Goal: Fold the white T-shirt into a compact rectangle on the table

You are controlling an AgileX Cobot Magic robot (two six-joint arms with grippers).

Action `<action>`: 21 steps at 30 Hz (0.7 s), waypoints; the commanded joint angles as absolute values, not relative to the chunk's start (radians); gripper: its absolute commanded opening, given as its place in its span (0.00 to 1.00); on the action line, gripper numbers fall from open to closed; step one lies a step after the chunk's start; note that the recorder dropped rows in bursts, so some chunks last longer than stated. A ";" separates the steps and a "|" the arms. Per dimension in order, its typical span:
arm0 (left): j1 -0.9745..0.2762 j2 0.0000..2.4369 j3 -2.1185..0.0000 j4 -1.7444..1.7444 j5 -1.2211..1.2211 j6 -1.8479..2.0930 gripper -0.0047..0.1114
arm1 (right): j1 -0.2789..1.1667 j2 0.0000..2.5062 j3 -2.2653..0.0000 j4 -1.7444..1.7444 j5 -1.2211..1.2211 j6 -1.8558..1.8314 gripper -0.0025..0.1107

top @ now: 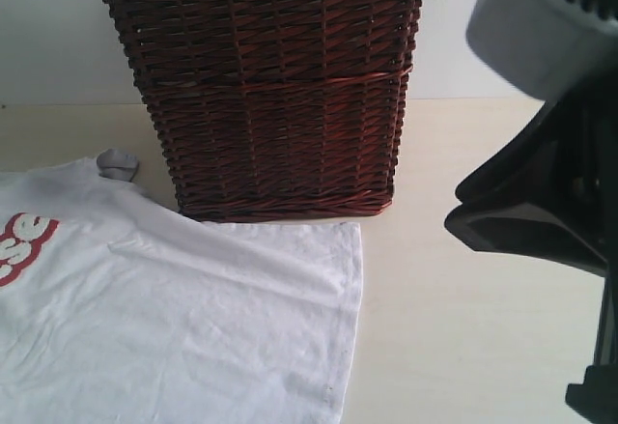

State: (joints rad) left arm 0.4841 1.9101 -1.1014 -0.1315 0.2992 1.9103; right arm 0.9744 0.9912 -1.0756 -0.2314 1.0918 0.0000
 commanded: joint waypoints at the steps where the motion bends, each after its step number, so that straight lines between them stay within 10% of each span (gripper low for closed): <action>1: 0.489 1.806 -1.104 -0.167 0.341 1.933 0.94 | 0.972 0.991 -1.073 -0.229 1.089 0.000 0.17; 21: 0.489 2.025 -1.094 0.162 0.377 2.031 0.94 | 0.972 0.991 -1.073 -0.220 1.074 0.000 0.17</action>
State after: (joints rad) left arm 0.4879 1.9822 -1.0965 0.1650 0.4509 2.0524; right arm 0.9744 0.9912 -1.0756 -0.2236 1.0859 0.0000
